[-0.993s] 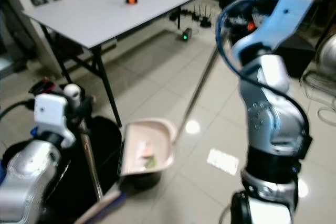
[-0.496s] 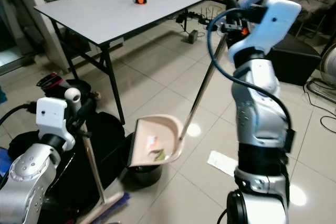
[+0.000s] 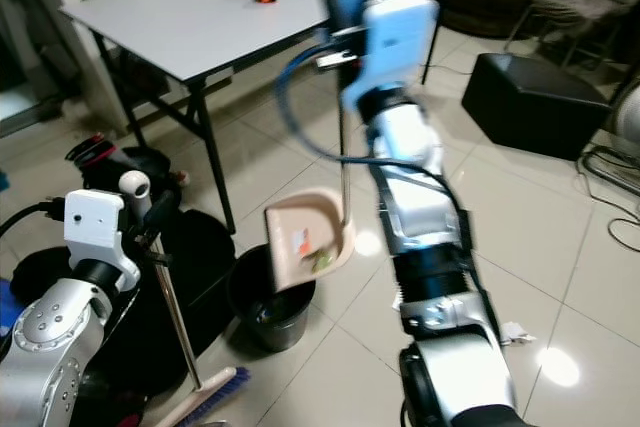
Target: Sweep floor
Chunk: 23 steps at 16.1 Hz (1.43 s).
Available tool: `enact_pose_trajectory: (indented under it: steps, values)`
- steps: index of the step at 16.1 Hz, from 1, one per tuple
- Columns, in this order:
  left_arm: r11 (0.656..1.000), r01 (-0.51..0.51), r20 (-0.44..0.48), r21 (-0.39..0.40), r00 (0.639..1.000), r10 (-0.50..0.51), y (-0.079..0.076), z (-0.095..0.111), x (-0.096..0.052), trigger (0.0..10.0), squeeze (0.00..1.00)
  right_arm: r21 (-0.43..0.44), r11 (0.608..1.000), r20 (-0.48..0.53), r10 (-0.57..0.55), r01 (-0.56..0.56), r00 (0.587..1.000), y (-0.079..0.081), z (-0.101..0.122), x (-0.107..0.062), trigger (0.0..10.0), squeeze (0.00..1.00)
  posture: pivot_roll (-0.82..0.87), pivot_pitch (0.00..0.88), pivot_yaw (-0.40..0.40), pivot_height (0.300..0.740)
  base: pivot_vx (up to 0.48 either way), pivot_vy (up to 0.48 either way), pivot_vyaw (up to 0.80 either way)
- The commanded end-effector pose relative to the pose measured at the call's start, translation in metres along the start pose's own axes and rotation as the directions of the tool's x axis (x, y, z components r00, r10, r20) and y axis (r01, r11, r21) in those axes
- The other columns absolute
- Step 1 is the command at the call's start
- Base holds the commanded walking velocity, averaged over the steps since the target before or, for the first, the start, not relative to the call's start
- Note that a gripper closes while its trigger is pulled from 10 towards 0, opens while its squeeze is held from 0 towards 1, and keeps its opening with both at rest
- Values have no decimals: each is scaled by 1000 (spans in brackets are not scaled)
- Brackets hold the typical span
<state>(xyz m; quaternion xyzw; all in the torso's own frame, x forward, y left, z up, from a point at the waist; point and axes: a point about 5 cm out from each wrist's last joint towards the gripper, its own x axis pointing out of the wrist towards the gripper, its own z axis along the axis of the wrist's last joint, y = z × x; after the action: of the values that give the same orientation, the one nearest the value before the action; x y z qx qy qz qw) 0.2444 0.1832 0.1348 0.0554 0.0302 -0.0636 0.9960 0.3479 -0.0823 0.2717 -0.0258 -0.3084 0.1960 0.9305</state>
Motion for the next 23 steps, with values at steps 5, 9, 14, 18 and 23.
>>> enact_pose_trajectory:
  steps: [5, 9, 14, 18, 23]
  values:
    - [1000, -5, 21, 14, 1000, 5, -1, 6, 0, 10000, 0, -122, 952, 192, 301, -282, 934, 70, 15, 2, 10000, 0, 89, 1, 13, 740, 0, 0, 0]
    - [1000, 0, 19, 11, 1000, 0, -2, 7, 0, 10000, 0, -194, 859, 202, 507, -474, 838, 116, 8, -25, 10000, 0, 89, 7, 19, 740, 0, 0, 0]
    - [1000, 5, 17, 10, 1000, -5, -3, 7, 1, 10000, 0, -289, 797, 173, 588, -530, 790, 127, 1, -36, 10000, 0, 87, 11, 23, 740, 0, 0, 0]
    - [1000, 18, 20, 6, 1000, -18, -6, 6, 4, 10000, 0, -326, 864, 155, 449, -384, 880, 98, 3, -21, 10000, 0, 81, 8, 25, 740, 0, 0, 0]
    - [992, 124, 23, 21, 992, -125, -26, 2, 14, 10000, 0, -352, 935, -78, -77, 45, 994, -18, -5, -40, 10000, 0, 34, 5, 32, 740, 0, 0, 0]
